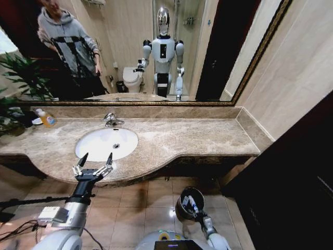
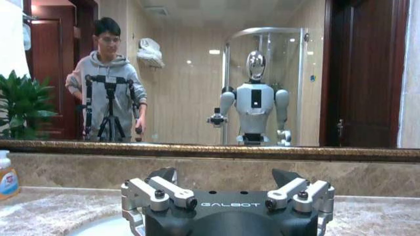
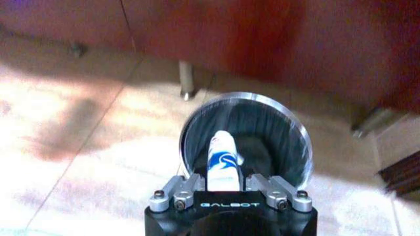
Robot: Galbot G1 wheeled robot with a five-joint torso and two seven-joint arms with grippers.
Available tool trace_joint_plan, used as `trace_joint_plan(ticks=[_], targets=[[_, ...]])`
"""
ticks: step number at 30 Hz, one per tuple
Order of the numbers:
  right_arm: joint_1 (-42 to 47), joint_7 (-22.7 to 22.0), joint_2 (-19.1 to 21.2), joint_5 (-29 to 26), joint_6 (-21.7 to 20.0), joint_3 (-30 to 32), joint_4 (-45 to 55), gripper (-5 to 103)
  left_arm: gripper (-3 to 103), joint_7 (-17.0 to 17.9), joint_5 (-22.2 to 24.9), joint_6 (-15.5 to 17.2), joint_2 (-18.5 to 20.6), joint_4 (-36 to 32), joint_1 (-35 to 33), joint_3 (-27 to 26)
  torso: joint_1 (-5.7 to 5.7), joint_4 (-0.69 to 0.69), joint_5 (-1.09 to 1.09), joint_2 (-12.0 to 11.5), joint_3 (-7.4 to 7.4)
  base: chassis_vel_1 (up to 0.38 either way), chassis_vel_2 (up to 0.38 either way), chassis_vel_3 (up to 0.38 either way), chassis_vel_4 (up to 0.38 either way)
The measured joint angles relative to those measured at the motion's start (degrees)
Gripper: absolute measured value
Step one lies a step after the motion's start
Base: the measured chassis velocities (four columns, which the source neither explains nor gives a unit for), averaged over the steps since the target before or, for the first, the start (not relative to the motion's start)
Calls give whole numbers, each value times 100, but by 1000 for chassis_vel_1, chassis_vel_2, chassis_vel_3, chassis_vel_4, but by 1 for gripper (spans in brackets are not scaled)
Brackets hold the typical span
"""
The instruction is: Pick up the trash from the sink and place it in the trash bin.
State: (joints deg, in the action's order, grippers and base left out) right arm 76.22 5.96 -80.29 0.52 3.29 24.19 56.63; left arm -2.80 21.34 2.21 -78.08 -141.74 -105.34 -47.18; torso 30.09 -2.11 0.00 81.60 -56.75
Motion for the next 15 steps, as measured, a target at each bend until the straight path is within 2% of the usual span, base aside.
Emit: trace_joint_plan(ticks=[5,12,13,15], targets=[[-807,28,-115,-72,255,-4,-1175,27,100,0,0,0,0,0,0,1,0,0,1,0,0,0,0,0,0],[-1493,53,-134,-112,291,7,-2001,27,100,0,0,0,0,0,0,0,0,-1,0,0,0,0,0,0,0],[-1553,108,-133,-103,282,20,-2102,24,100,0,0,0,0,0,0,0,0,-1,0,0,0,0,0,0,0],[-1600,147,-133,-93,264,32,-2192,28,100,0,0,0,0,0,0,0,0,0,0,0,0,0,0,0,0]])
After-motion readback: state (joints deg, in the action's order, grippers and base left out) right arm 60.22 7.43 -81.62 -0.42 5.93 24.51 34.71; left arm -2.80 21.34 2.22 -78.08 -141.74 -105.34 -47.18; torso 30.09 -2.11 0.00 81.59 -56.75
